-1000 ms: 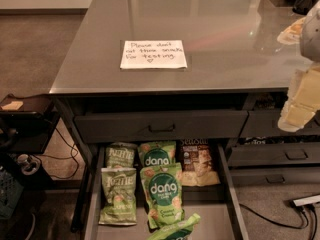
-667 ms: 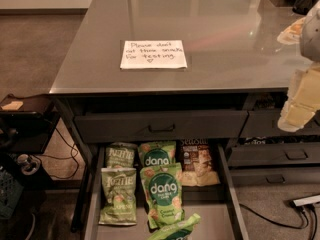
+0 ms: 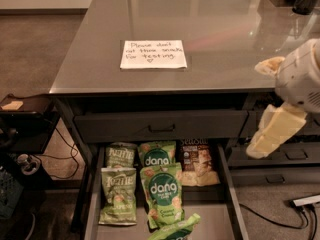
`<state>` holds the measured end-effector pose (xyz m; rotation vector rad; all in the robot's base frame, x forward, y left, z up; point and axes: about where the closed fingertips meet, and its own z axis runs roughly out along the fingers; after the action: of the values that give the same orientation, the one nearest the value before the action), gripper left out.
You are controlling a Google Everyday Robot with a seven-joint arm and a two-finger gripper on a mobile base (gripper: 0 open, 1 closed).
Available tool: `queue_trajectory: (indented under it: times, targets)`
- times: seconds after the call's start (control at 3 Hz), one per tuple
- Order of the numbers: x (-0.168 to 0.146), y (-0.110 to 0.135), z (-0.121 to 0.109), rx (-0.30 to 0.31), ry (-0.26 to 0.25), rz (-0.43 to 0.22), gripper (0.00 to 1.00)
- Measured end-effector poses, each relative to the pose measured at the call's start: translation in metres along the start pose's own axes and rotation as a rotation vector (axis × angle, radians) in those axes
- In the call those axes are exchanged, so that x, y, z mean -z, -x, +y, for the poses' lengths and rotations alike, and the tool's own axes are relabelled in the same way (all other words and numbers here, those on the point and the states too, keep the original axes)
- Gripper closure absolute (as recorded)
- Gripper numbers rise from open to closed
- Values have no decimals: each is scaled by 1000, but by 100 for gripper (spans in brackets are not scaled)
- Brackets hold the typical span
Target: Pick green jalapeno chip bag from middle drawer and place on counter
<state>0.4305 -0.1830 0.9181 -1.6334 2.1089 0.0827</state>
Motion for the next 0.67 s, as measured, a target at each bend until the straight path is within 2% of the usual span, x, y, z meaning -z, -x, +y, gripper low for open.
queue_trajectory:
  times: [0.33,0.67]
  targets:
    - [-54,14,27,-18,25,-124,0]
    - [-110,34,50,-11,44,-208,0]
